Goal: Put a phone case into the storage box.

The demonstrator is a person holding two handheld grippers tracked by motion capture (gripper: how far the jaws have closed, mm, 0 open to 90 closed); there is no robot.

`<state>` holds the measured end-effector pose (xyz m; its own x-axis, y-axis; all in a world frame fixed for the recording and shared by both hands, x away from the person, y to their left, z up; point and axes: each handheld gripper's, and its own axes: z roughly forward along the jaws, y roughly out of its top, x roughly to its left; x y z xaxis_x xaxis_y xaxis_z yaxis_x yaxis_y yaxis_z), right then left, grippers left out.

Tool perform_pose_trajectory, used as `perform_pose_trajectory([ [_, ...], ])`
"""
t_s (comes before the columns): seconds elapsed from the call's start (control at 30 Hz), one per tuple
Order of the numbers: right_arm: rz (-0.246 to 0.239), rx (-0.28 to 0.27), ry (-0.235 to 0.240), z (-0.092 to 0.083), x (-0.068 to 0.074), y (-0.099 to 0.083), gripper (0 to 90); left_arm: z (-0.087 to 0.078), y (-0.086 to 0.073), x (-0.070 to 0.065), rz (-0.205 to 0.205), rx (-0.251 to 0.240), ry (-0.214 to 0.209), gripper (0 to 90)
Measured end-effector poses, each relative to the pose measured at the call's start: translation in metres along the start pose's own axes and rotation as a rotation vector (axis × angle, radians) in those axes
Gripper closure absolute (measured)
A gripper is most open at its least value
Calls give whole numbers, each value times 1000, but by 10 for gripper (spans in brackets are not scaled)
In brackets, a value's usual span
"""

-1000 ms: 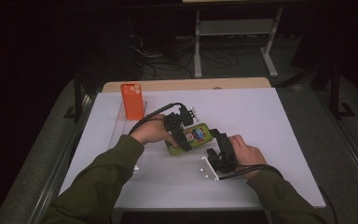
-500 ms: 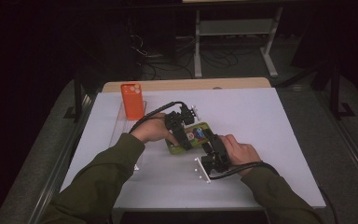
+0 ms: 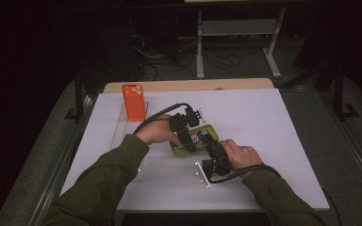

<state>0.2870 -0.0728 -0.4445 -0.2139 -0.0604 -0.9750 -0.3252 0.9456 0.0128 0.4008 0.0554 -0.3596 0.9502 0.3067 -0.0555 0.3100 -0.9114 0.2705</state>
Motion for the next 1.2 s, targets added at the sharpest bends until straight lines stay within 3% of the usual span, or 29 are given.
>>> perform_pose_trajectory([
  [0.23, -19, 8, 4, 0, 4, 2, 672, 1, 1, -1, 9, 4, -7, 160],
  [0.27, -34, 10, 26, 0, 5, 2, 691, 1, 1, -1, 8, 4, -6, 160],
  [0.37, -25, 7, 8, 0, 5, 3, 733, 2, 1, -2, 6, 2, -10, 160],
  [0.43, -45, 14, 28, 0, 5, 3, 744, 2, 2, -2, 6, 1, -11, 160],
  [0.6, -55, 22, 28, -1, 7, 3, 760, 3, 1, 0, 7, 1, -23, 158],
  [0.7, -51, 12, -6, -1, 8, 4, 763, 4, -1, 0, 12, -8, -27, 156],
  [0.77, -59, 15, 13, -2, 8, 3, 764, 4, -2, 1, 19, -23, -37, 150],
  [0.83, -71, 5, -2, -2, 8, 3, 765, 2, -4, 2, 22, -53, -38, 139],
  [0.97, -46, 15, 6, -2, 6, 2, 766, -2, -8, 3, 10, -86, -36, 96],
  [1.07, -32, 15, 7, -2, 7, 2, 765, -7, -11, 3, 6, -137, -37, 29],
  [1.13, -38, 18, 3, -1, 6, 1, 765, -11, -13, 3, 6, -162, -42, 0],
  [1.17, -46, 27, 24, -1, 6, 1, 765, -13, -15, 2, 11, -177, -39, 0],
  [1.2, -23, 21, 5, -1, 7, 1, 765, -14, -17, 1, 7, -193, -39, 0],
])
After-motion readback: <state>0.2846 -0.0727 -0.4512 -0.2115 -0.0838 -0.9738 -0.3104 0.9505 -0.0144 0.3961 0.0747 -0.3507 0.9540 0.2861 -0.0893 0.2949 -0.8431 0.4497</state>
